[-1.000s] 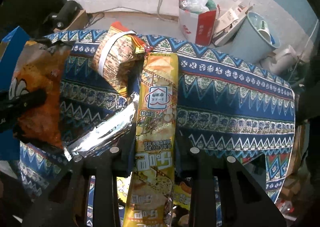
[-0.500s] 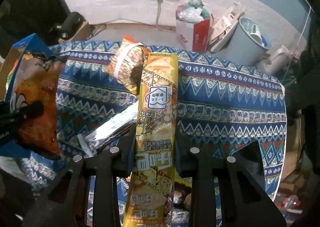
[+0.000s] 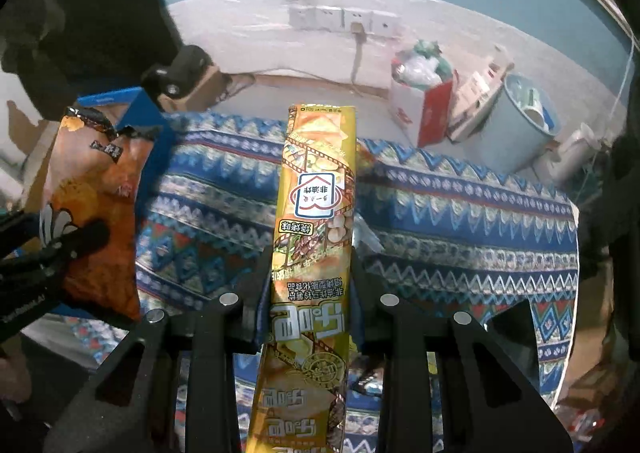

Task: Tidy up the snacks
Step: 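Carry the orange bag and yellow wafer bar over the box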

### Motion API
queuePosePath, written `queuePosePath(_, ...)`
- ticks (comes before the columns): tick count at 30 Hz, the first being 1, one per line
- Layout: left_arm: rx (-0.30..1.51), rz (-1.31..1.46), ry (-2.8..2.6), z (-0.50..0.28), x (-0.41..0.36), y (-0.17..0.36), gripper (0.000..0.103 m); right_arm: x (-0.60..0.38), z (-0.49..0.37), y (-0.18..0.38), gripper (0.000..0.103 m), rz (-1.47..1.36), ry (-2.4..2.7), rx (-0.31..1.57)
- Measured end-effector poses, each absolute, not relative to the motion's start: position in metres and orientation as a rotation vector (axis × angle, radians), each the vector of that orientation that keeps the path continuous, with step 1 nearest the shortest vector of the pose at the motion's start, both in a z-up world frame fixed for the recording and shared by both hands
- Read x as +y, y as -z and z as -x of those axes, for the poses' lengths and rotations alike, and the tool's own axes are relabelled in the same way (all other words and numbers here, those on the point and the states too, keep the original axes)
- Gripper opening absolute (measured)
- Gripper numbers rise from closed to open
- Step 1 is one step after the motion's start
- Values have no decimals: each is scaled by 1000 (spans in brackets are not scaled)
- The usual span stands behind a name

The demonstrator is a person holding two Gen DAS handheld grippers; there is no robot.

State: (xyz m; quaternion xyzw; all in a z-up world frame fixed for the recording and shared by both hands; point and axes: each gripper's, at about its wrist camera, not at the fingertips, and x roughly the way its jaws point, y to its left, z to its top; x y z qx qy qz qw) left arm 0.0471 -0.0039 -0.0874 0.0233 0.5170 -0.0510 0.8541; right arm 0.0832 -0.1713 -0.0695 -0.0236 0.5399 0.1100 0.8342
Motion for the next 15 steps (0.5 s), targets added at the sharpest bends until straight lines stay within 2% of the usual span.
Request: queuePosePath(15,1008,-13,62,-33,57,55,42,-94,-93,41,29,82,-349,1084)
